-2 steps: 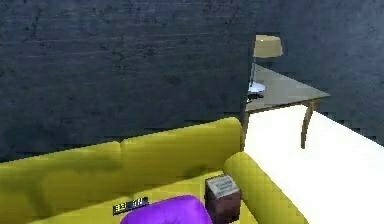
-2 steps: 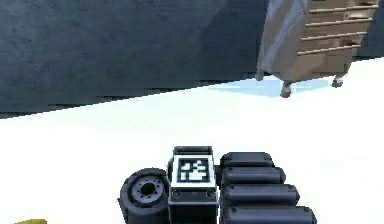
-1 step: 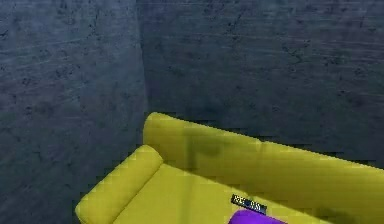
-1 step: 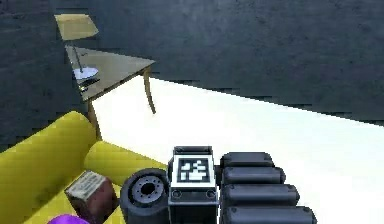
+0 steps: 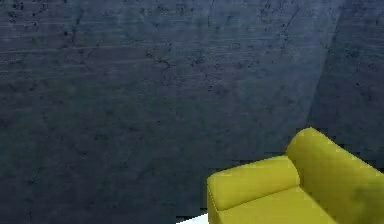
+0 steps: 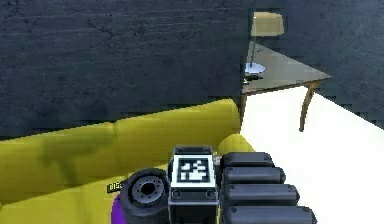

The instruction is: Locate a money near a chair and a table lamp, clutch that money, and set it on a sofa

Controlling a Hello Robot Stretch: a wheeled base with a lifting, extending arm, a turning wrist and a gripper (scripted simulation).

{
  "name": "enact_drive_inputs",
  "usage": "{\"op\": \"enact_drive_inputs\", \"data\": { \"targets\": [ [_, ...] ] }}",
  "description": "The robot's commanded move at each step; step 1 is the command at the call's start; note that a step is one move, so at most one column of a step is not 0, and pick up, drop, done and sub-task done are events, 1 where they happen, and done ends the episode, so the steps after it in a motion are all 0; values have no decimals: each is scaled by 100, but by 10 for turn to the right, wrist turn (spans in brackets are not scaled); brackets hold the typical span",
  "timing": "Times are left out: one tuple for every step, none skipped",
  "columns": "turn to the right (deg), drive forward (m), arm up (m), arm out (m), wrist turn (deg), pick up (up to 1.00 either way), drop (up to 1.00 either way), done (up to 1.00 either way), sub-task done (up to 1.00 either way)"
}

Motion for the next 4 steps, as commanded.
{"op": "enact_drive_inputs", "data": {
  "targets": [
    [-390, 0, 0, 0, 0, 0, 0, 0, 0],
    [0, 0, 0, 30, 0, 0, 0, 0, 0],
    [0, 0, 0, 0, 450, 0, 0, 0, 0],
    [0, 0, 0, 0, 450, 0, 0, 0, 0]
  ]
}}
